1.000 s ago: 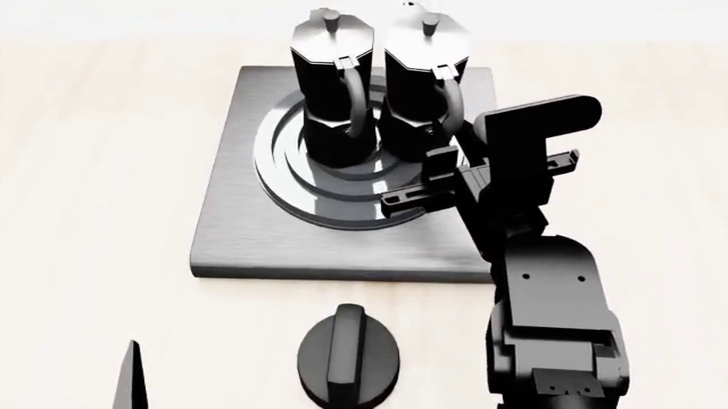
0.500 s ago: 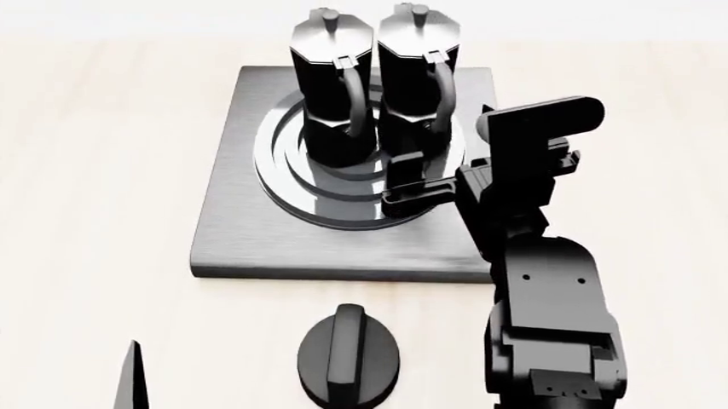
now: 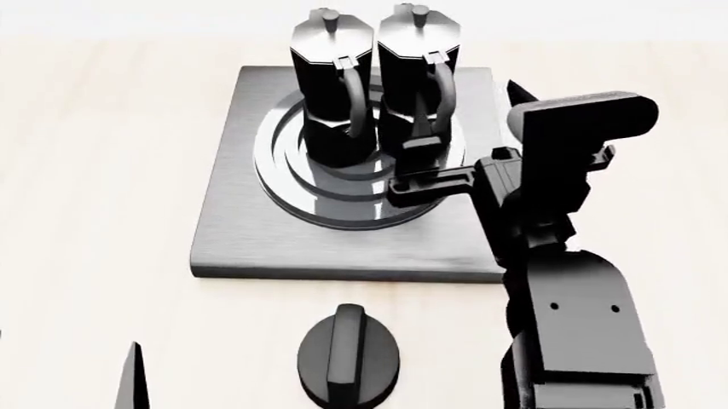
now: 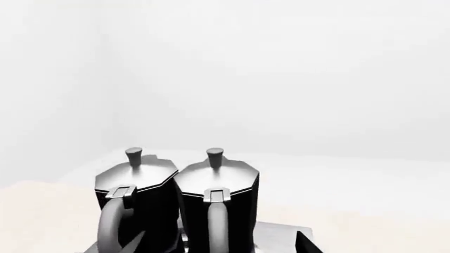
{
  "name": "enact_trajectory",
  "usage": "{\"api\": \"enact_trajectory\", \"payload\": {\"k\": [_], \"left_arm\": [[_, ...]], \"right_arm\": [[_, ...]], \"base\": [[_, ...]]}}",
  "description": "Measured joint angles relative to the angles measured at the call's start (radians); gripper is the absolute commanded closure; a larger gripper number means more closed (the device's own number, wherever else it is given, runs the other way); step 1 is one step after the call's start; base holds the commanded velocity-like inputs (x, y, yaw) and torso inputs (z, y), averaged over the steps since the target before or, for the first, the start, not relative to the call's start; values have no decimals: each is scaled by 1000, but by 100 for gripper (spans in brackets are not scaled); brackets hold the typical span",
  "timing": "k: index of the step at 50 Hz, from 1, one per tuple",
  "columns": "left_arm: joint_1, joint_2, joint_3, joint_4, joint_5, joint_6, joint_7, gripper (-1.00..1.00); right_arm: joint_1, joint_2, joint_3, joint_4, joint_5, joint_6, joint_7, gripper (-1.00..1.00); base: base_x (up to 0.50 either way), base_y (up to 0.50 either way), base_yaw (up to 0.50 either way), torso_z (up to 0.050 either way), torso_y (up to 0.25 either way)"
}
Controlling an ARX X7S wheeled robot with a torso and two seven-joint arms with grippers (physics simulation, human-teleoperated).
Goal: Put both moka pots on the stove.
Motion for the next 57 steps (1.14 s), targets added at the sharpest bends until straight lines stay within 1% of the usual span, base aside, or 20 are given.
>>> {"api": "enact_trajectory", "payload": {"k": [5,11,16,24,39,57], "left_arm": [[0,-1,1,1,0,0,-1,-100],[0,-2,0,2,-1,1,-2,-100],[0,-3,0,4,0,2,-4,-100],[0,-4,0,4,-1,4,-6,-100],[0,-6,1,6,-1,4,-10,-100],[0,-8,3,11,0,4,-15,-100]], "right_arm": [[-90,13,16,-234,23,96,54,-100],[-195,20,22,-465,26,167,122,-100],[-276,17,25,-603,3,176,184,-100],[-390,18,26,-765,-36,153,256,-100],[-565,31,45,-978,-39,130,320,-100],[-699,47,42,-1046,-57,71,347,-100]], "base": [[0,0,0,0,0],[0,0,0,0,0],[0,0,0,0,0],[0,0,0,0,0],[0,0,0,0,0],[0,0,0,0,0]]}}
